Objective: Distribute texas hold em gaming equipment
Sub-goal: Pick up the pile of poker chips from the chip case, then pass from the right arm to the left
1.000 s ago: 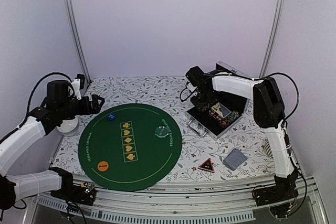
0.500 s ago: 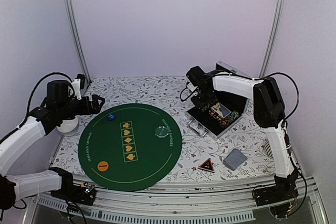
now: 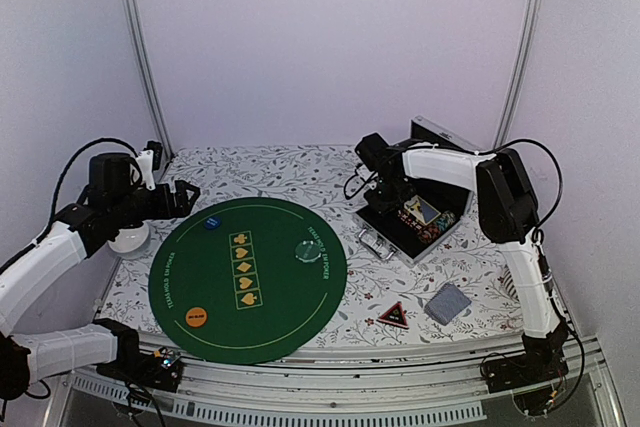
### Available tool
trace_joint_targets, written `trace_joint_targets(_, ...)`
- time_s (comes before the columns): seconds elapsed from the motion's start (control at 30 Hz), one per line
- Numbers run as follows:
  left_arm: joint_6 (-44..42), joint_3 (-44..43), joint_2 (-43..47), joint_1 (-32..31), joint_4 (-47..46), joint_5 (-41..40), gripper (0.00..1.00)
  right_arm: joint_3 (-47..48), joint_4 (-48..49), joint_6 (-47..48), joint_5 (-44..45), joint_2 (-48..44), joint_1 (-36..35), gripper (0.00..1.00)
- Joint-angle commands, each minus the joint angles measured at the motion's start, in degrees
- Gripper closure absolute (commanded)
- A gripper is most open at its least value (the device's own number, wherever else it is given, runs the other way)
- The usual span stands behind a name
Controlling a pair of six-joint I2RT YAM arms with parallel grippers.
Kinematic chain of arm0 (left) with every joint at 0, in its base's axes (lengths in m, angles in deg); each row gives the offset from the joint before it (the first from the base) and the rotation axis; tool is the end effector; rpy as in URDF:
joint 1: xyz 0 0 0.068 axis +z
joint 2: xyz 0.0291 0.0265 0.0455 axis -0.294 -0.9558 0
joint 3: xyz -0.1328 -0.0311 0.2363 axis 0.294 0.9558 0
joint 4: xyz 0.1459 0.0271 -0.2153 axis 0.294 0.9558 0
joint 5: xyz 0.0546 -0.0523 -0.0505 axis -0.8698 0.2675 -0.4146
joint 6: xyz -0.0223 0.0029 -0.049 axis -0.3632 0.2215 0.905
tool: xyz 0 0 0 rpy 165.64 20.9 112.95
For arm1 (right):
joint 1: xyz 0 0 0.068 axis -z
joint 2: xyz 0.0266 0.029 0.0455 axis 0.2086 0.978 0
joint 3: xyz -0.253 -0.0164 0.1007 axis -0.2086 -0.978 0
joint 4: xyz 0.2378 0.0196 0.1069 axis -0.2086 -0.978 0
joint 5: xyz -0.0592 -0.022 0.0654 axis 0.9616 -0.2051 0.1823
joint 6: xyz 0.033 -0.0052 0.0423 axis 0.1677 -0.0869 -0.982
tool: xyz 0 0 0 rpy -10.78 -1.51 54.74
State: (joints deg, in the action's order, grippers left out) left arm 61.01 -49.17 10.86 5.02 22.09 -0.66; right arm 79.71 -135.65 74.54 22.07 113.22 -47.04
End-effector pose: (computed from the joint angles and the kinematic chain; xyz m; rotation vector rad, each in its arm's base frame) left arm 0.2037 -0.0471 0.2791 0.0055 2.0723 -0.3886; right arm 0.4141 0.2757 0.1608 -0.8965 2.5325 -0.3217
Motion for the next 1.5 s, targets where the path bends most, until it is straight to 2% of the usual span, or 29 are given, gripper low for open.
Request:
trace_joint_targets(0.0,-0.2,0.9,0.3,0.8,-1.0,0.4,0.02,-1.1,0.6,-0.9,-0.5,0.8,0.5,0.57)
trace_joint_targets(0.17,-0.3,0.9,0.4,0.8,-1.0,0.4,0.02,-2.0,1.0,-1.2,-0.9,0.7,1.3,0.57)
trace_joint_targets(0.23,-0.3,0.9,0.5,0.8,-1.0,0.3,0.02,-2.1,1.4,-1.4,-1.3,1.1,1.9,0.60)
trace_joint_targets(0.37,-0.3,1.0,0.5,0.9,-1.0,0.3,0.02,-2.1,2.4,-1.7,-2.3,1.5,2.5,0.69)
trace_joint_targets(0.53,-0.3,1.1,0.7,0.8,-1.1,0.2,0.02,-1.8,2.5,-1.7,-5.0,0.5,2.4,0.95)
trace_joint_targets(0.57,-0.3,1.1,0.8,0.8,-1.1,0.1,0.02,-1.9,2.5,-1.9,-5.2,-0.1,2.5,0.96)
trace_joint_targets(1.03,-0.4,1.0,0.5,0.7,-1.8,1.5,0.02,-3.9,4.6,-5.9,-12.5,-13.4,2.5,0.98)
trace_joint_targets(1.23,-1.2,1.4,1.8,0.1,-4.8,5.8,0.07,-5.6,3.7,-9.6,-23.7,-19.6,2.0,0.98)
trace_joint_targets(1.3,-2.0,1.7,2.8,-1.5,-7.4,8.4,0.10,-6.8,3.8,-10.9,-27.6,-22.3,0.9,0.98)
trace_joint_targets(1.37,-4.2,1.3,3.7,-5.9,-9.2,9.6,0.13,-8.1,3.8,-12.1,-31.2,-24.9,-0.6,0.98)
trace_joint_targets(1.47,-13.3,-1.2,3.7,-19.7,-9.5,3.4,0.14,-10.8,4.0,-13.8,-38.7,-28.2,-3.4,0.98)
